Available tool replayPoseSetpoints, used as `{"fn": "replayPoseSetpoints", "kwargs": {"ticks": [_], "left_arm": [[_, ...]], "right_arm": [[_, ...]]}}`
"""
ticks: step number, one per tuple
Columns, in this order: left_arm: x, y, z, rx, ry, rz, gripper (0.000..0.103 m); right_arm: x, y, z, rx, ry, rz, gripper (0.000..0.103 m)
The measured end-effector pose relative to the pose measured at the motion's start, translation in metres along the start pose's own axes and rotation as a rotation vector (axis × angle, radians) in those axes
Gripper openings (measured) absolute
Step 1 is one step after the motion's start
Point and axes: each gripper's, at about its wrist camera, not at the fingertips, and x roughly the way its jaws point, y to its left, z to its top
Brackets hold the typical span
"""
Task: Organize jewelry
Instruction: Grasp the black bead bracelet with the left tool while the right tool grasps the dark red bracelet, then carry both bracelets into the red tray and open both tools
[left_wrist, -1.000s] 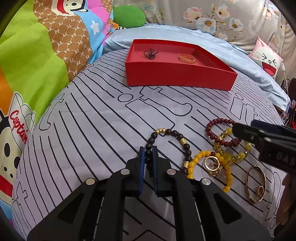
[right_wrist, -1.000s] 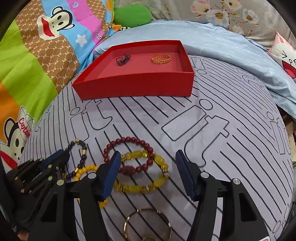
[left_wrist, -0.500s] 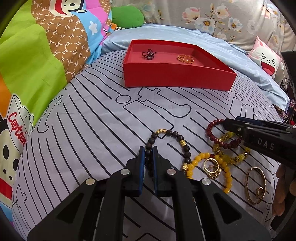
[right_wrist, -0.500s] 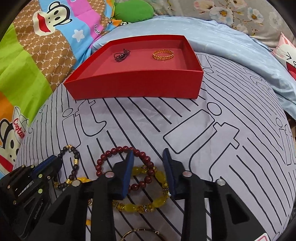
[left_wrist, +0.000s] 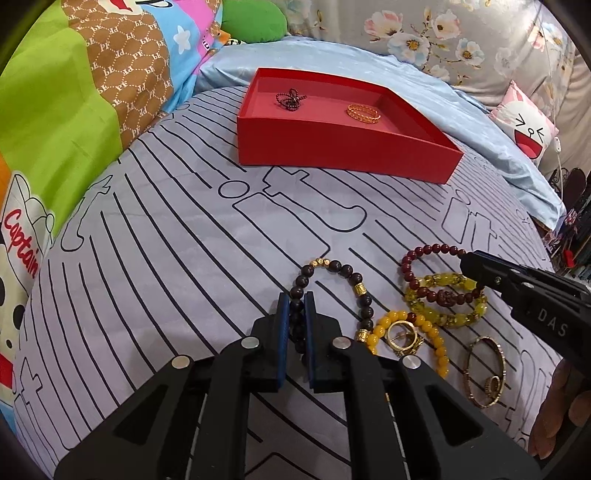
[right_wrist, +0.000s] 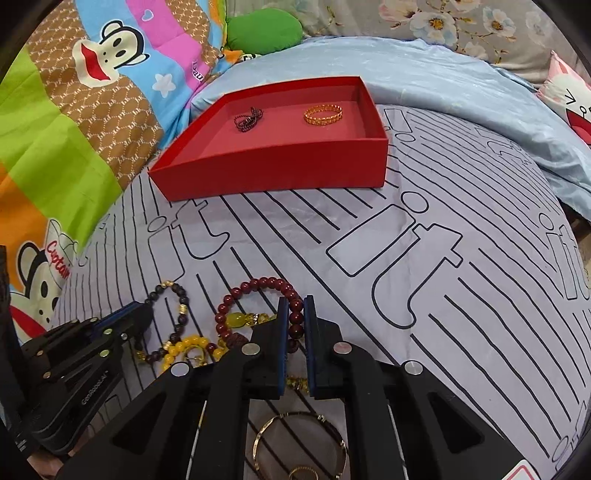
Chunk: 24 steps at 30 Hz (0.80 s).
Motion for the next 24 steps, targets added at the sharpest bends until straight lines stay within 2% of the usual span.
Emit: {"fn": "replayPoseSetpoints", "kwargs": {"ticks": [13,24], "left_arm": [[-0.038,-0.015,0.016,0.034,-0.059,-0.059,0.008],[-0.069,-0.030,0.051,0.092,-0.137,-0.089,0.008]], "right_arm": [[-0.047,-0.001,0.007,-0.002,-0.087,0.020,0.008],[-0.065,-0.007,0.023,-0.001,-0.136,0.021,0.008]]}}
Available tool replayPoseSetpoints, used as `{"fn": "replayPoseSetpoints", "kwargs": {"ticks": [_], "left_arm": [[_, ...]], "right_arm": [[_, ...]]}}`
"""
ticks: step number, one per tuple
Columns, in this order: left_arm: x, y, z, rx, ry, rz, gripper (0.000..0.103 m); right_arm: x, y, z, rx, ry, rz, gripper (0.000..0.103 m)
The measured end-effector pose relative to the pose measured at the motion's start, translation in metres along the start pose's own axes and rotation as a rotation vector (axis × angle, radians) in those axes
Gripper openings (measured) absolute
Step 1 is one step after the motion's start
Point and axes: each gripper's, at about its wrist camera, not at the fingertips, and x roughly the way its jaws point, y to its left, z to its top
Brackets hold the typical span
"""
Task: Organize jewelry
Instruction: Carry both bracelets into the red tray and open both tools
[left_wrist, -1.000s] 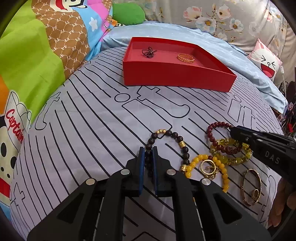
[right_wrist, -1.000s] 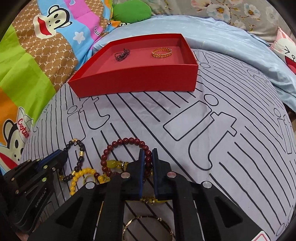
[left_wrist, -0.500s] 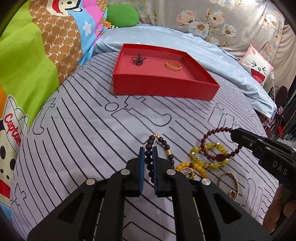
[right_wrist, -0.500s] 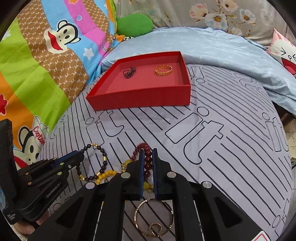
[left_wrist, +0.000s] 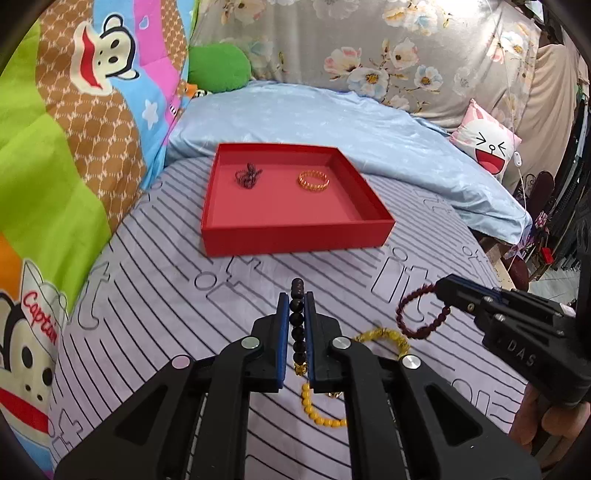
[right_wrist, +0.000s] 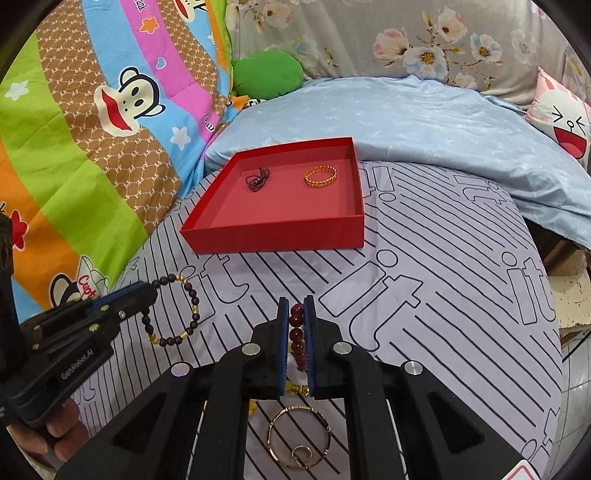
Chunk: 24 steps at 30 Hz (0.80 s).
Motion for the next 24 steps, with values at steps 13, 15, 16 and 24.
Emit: {"fn": "replayPoseSetpoints", "kwargs": {"ticks": [13,15,16,24], "left_arm": [[0.026,-0.006,0.097,0.073,-0.094,-0.013,0.008],[0.035,-0.004,0.112,0.069,-0.102,-0.025,0.008],[0.042,-0.002,0.120,0.060,-0.100,-0.036,0.008],[0.104,0.025,0.164,-0.036,-0.053,-0.152,0.008]], "right_arm": [[0.027,0.009,0.097,-0.057,-0.075,0.033,0.008],[0.040,0.010,0.115,-0.054,-0.073,0.048,0.008],[0.049,0.011,0.124,-0.049,-0.068,0.057,0.008],[0.125,0.010,0.168,0.008,-0.010,0.115,0.008]]}}
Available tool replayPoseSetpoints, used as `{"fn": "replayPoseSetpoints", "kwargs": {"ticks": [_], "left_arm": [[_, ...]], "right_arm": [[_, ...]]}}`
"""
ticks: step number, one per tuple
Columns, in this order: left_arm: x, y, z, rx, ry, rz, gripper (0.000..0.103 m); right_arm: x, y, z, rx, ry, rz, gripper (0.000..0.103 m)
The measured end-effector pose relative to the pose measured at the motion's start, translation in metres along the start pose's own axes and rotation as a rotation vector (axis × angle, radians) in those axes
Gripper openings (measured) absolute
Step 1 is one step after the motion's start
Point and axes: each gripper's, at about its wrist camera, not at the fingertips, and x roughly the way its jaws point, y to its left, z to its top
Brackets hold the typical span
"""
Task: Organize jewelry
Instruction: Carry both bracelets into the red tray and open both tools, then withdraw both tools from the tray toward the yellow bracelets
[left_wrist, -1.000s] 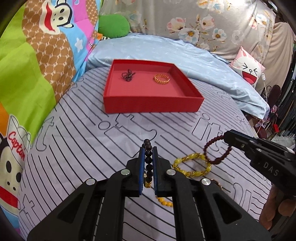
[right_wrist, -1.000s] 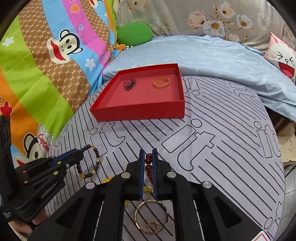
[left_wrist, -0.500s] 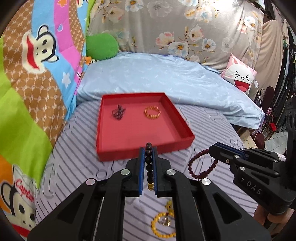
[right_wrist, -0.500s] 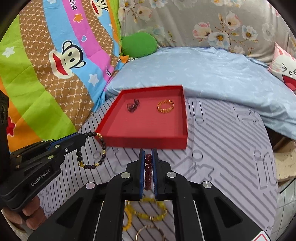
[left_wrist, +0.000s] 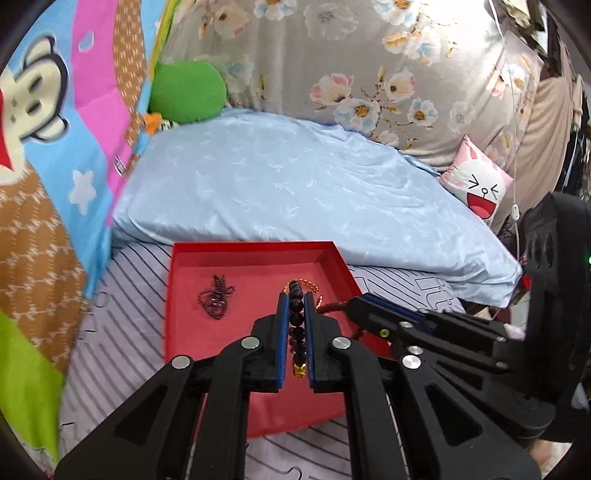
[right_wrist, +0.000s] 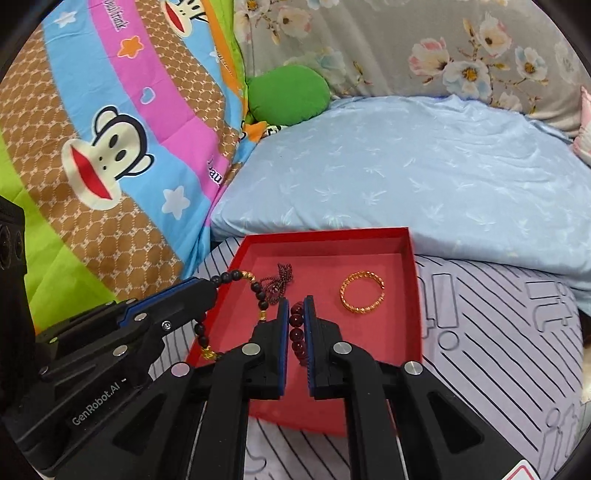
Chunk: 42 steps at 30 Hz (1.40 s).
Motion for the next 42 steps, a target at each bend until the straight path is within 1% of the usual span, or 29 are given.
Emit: {"fn": "replayPoseSetpoints", "kwargs": {"ticks": [2,3,5,8,10,13,15,19,20,21,22,23,24,29,35,42], "left_arm": [[0.022,0.015,0.001,-0.043,0.037,-0.038,0.008],[0.031,0.021,-0.001,-0.058,0.053,-0.041,0.008],[0.052,0.034,-0.007,-0.079,0.098,-0.024,0.008],[0.071,0.048,-0.017,-0.083,0.138,0.031,0.008],[0.078,0.054,-0.025,-0.069,0.150,0.078,0.008],[0.083,0.059,-0.032,-0.049,0.162,0.117,0.008],[0.086,0.059,-0.035,-0.015,0.163,0.177,0.008],[0.093,0.057,-0.040,0.051,0.169,0.289,0.008],[0.094,0.057,-0.040,0.059,0.168,0.309,0.009],[0.094,0.057,-0.040,0.065,0.166,0.327,0.013],[0.093,0.056,-0.040,0.072,0.159,0.346,0.017],[0.091,0.056,-0.040,0.076,0.152,0.358,0.024],[0.089,0.056,-0.040,0.077,0.142,0.371,0.027],[0.073,0.055,-0.040,0.073,0.106,0.402,0.034],[0.044,0.046,-0.045,0.064,0.079,0.412,0.034],[0.005,0.026,-0.062,0.069,0.050,0.382,0.034]], "right_arm": [[0.025,-0.007,-0.001,0.025,0.041,0.008,0.008],[0.035,-0.011,-0.003,0.037,0.061,0.013,0.008],[0.053,-0.018,-0.008,0.055,0.099,0.006,0.008],[0.072,-0.026,-0.019,0.038,0.136,-0.061,0.008],[0.075,-0.029,-0.022,0.019,0.140,-0.096,0.008],[0.078,-0.031,-0.026,-0.017,0.138,-0.157,0.008],[0.080,-0.031,-0.028,-0.043,0.138,-0.193,0.008],[0.081,-0.032,-0.030,-0.076,0.127,-0.228,0.008],[0.080,-0.031,-0.030,-0.085,0.116,-0.240,0.009],[0.078,-0.030,-0.029,-0.088,0.109,-0.247,0.015],[0.075,-0.030,-0.029,-0.087,0.093,-0.252,0.026],[0.072,-0.031,-0.028,-0.083,0.080,-0.252,0.032],[0.066,-0.031,-0.027,-0.075,0.062,-0.251,0.042],[0.044,-0.028,-0.028,-0.067,0.026,-0.242,0.043],[0.010,-0.022,-0.041,-0.045,0.002,-0.214,0.043],[-0.029,-0.011,-0.069,-0.032,-0.013,-0.185,0.043]]}}
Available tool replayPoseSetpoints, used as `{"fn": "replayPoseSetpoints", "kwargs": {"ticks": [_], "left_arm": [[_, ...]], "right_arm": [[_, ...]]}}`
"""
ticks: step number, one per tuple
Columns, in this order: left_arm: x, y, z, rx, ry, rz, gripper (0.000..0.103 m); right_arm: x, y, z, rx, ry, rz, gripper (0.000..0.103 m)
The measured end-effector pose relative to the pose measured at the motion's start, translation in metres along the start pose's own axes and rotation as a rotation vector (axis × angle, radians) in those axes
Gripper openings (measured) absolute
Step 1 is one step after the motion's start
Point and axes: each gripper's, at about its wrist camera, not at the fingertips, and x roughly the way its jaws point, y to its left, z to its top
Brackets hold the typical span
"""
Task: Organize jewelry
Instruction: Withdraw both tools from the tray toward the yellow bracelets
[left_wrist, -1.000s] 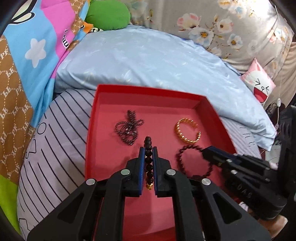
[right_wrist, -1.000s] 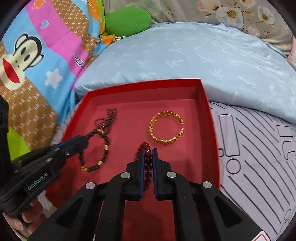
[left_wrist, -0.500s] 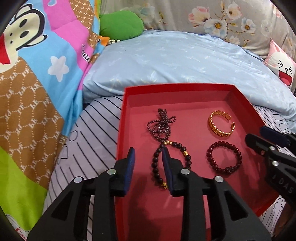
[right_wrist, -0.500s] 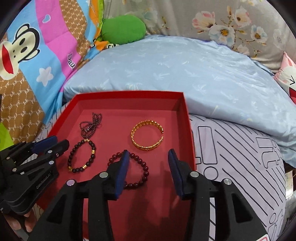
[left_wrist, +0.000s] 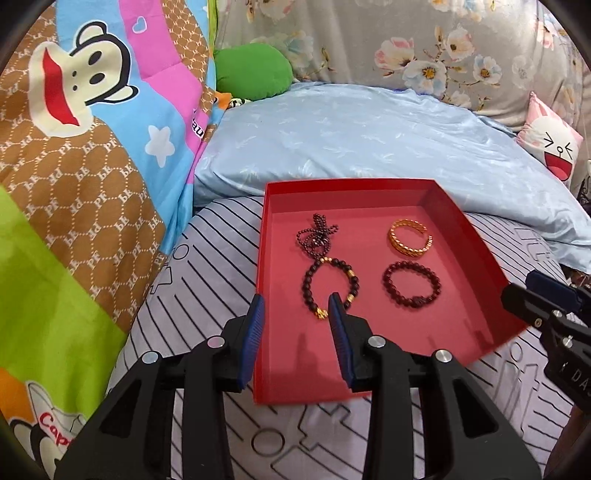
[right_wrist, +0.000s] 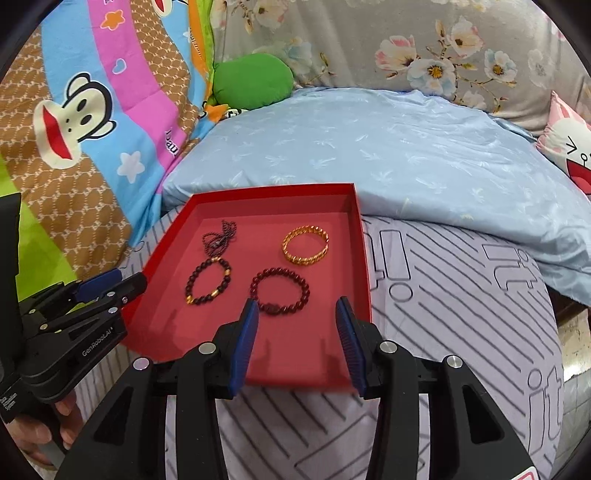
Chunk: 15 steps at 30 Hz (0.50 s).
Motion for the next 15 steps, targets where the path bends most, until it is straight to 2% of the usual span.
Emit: {"fn": "replayPoseSetpoints", "kwargs": {"ticks": [8,15], "left_arm": [[-0.044,-0.012,-0.032,0.014,0.001,-0.016,0.034],[-0.073,-0.021,-0.072,0.031,0.025,-0.033,0.034]], "right_arm": [[-0.045,0.001,-0.037,-0.001,-0.004,0.006,0.043],[-0.073,-0.008,-0.073,0.009,0.017,-0.003,0.043]]}}
